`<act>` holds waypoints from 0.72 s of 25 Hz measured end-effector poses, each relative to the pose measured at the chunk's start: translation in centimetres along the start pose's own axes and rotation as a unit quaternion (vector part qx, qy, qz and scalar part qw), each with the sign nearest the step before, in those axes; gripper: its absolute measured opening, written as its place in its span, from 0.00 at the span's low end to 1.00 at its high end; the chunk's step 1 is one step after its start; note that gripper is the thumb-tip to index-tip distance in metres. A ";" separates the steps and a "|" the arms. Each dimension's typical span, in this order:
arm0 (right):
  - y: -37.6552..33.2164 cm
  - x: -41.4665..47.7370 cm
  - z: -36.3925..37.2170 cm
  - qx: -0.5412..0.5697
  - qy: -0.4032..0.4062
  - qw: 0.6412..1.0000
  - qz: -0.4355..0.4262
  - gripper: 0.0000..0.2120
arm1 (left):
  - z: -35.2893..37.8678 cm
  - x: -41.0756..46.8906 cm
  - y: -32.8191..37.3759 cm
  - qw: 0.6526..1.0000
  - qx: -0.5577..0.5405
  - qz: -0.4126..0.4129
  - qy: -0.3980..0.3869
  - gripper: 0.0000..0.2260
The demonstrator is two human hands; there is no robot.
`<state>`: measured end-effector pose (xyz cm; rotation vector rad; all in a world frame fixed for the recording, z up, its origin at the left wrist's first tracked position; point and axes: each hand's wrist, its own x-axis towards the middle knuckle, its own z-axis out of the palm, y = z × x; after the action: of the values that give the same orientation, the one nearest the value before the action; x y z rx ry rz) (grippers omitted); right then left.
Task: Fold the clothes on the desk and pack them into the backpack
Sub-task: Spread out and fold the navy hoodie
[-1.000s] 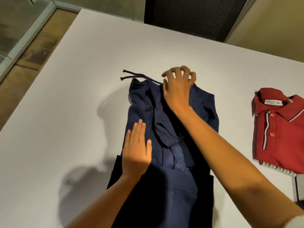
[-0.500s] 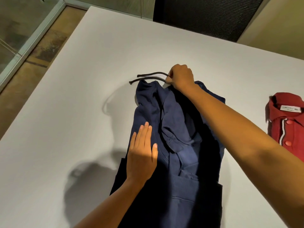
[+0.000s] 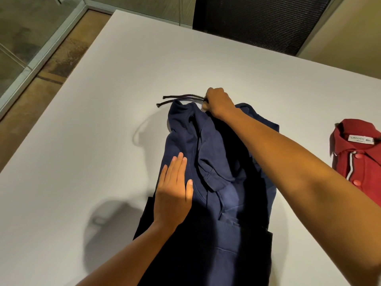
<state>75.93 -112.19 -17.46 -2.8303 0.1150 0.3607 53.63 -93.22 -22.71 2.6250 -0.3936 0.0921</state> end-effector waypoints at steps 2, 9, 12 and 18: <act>0.4 -0.1 -1.0 0.073 0.041 0.996 0.012 0.14 | -0.1 -0.1 0.0 1.000 -0.009 -0.003 -0.002 0.24; 0.7 -7.5 -1.3 0.171 0.050 0.959 -0.221 0.06 | 0.0 -0.1 0.0 1.000 -0.016 -0.002 0.010 0.24; 2.7 -9.8 1.8 0.052 0.015 0.934 -0.354 0.15 | 0.0 -0.2 0.1 1.000 -0.003 0.001 0.012 0.23; 4.7 -9.5 2.1 -0.190 0.110 0.847 -0.483 0.19 | 0.3 -0.3 -0.1 1.000 0.012 0.007 0.017 0.22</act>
<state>65.76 -115.67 -18.30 -2.8179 -1.4181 -0.1993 53.39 -93.19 -23.02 2.6414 -0.4014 0.1475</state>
